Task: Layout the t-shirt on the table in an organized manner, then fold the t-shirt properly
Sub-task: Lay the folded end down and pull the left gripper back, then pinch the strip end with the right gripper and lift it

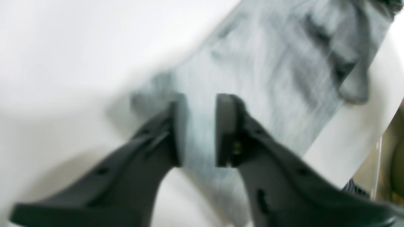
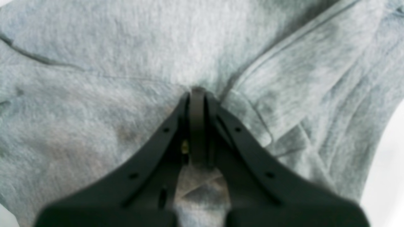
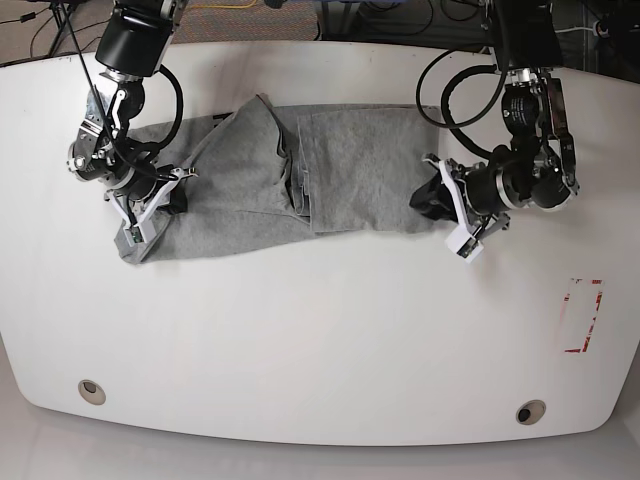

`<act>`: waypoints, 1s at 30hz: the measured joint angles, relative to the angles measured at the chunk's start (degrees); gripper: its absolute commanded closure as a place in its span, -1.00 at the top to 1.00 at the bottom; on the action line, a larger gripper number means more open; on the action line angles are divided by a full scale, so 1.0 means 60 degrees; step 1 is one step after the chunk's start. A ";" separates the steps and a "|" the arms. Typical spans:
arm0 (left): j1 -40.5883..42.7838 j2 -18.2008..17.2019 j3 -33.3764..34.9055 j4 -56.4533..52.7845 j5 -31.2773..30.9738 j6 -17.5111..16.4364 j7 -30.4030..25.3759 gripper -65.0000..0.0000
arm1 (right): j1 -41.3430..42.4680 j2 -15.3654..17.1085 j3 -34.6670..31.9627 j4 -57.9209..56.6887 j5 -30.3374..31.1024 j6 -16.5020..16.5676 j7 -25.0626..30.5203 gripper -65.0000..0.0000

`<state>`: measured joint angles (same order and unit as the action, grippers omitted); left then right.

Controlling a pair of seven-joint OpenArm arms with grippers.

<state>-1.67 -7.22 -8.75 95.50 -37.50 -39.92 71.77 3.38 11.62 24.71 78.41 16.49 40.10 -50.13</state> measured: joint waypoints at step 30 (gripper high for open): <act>-0.0131 -0.0827 0.0488 -0.4065 0.0554 -0.0372 -0.3628 -0.82 | 0.0401 -0.0404 0.0022 0.3639 -0.0302 -0.0011 -0.2670 -0.40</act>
<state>-2.46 -12.19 -5.82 71.11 -34.17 -42.15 50.00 5.78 9.19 24.84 100.25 14.68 40.03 -66.15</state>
